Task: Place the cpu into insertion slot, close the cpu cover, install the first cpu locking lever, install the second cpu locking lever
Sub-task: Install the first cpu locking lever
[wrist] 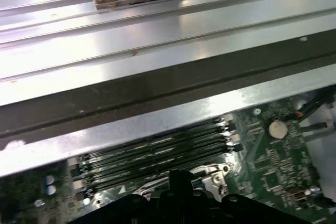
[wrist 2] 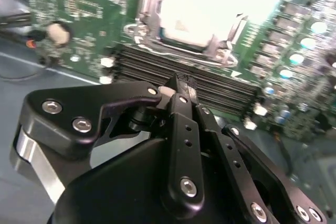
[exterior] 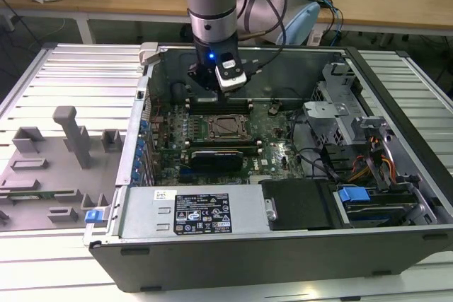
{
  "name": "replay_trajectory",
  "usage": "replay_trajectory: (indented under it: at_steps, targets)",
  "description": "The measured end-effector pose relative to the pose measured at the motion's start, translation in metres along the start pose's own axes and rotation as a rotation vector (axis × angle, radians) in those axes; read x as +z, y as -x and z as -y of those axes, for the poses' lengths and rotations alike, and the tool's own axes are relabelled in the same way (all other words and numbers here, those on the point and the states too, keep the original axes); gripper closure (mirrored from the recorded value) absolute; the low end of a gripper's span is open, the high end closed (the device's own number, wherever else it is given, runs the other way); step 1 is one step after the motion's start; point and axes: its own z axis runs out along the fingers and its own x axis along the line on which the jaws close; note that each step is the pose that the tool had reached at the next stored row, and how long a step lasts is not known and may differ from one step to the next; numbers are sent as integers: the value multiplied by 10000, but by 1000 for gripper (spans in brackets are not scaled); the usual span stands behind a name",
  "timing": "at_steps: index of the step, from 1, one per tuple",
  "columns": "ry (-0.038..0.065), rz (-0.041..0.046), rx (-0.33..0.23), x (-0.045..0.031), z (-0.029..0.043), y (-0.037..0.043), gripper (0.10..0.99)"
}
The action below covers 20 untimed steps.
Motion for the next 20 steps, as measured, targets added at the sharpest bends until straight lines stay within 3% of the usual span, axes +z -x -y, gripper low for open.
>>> replay_trajectory:
  at_steps: [1,2,3,7,9,10,13,20]
  targets:
    - [-72,-260,35,1,3,9,980]
    - [-121,-430,62,2,3,15,980]
    - [-141,-506,72,3,3,17,980]
    - [-179,-503,70,4,2,17,980]
    - [-569,-456,30,3,3,17,980]
    - [-598,-456,-20,3,3,17,980]
    - [-586,-484,-216,8,0,31,980]
    - [-604,-702,-620,29,-5,163,980]
